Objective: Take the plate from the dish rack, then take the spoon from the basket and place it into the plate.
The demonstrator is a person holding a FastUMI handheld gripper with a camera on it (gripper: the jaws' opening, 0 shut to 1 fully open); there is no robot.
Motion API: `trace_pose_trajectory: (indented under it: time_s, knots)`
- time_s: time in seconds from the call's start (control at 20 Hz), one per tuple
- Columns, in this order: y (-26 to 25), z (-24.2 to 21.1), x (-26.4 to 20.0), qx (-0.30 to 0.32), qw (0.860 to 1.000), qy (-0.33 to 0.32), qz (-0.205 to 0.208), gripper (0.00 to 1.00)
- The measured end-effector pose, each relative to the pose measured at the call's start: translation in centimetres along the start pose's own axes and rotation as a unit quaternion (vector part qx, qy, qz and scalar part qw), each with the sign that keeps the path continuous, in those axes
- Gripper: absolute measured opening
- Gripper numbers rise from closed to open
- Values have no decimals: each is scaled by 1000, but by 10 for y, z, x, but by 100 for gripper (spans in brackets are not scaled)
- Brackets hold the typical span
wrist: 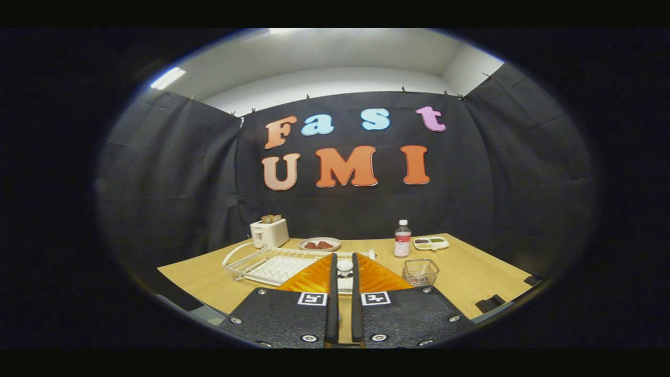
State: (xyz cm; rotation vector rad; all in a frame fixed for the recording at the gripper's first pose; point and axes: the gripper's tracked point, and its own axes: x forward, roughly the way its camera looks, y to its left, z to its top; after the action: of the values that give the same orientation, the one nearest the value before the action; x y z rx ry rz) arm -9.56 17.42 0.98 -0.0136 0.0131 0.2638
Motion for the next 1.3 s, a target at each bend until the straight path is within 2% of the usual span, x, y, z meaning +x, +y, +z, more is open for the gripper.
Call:
trace_pose_trajectory:
  time_s: [0.65,1.0,1.3]
  knots:
    - [86,-96,11,-5,994,56,88,9]
    - [87,-124,10,15,992,75,98,10]
    - [81,-176,6,20,985,148,92,13]
